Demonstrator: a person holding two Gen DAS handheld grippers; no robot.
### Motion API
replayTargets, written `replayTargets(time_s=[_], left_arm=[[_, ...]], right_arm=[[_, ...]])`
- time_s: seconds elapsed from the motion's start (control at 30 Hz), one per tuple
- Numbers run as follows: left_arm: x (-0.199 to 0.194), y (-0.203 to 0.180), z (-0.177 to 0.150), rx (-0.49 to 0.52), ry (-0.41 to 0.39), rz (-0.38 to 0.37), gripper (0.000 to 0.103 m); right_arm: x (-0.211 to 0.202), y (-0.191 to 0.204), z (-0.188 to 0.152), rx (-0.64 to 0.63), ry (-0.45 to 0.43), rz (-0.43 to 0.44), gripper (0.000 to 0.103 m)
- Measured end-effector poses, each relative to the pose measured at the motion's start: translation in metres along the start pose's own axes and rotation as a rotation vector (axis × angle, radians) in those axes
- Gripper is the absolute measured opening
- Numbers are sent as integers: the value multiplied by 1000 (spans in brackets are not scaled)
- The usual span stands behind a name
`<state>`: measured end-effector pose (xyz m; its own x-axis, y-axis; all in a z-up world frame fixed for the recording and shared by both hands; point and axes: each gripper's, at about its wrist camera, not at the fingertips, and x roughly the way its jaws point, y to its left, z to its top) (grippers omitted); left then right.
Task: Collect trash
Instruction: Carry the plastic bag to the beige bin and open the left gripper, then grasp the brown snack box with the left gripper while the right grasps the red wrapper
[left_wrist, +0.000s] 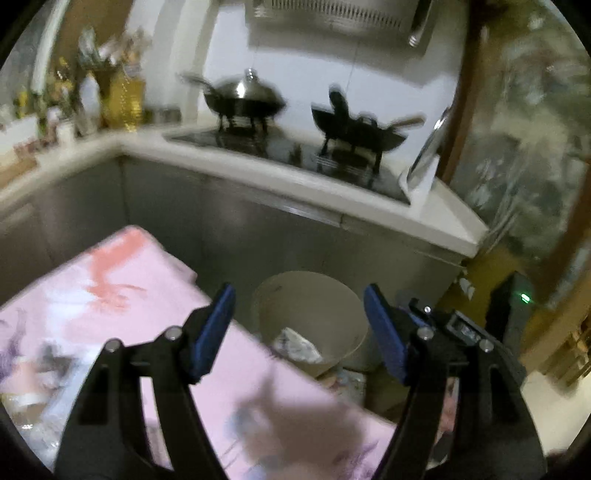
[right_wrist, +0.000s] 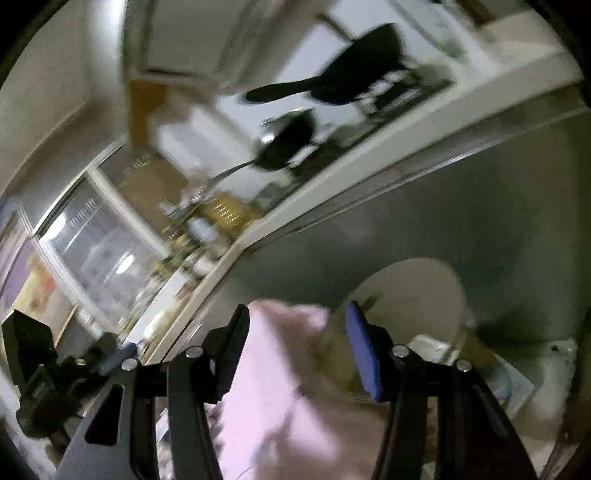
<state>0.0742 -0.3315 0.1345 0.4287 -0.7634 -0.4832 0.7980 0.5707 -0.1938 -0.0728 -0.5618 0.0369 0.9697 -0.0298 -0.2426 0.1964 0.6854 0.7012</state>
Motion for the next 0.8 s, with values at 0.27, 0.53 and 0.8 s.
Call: replayTargets(time_s=[0.27, 0.53, 0.8], left_arm=[[-168, 94, -79, -94, -34, 332, 69], [-238, 164, -183, -303, 53, 504, 69], [-187, 173, -212, -119, 179, 440, 80]], right_arm=[[23, 80, -93, -171, 348, 209, 50], [35, 163, -207, -450, 629, 299, 47], [34, 201, -277, -701, 729, 221, 48]])
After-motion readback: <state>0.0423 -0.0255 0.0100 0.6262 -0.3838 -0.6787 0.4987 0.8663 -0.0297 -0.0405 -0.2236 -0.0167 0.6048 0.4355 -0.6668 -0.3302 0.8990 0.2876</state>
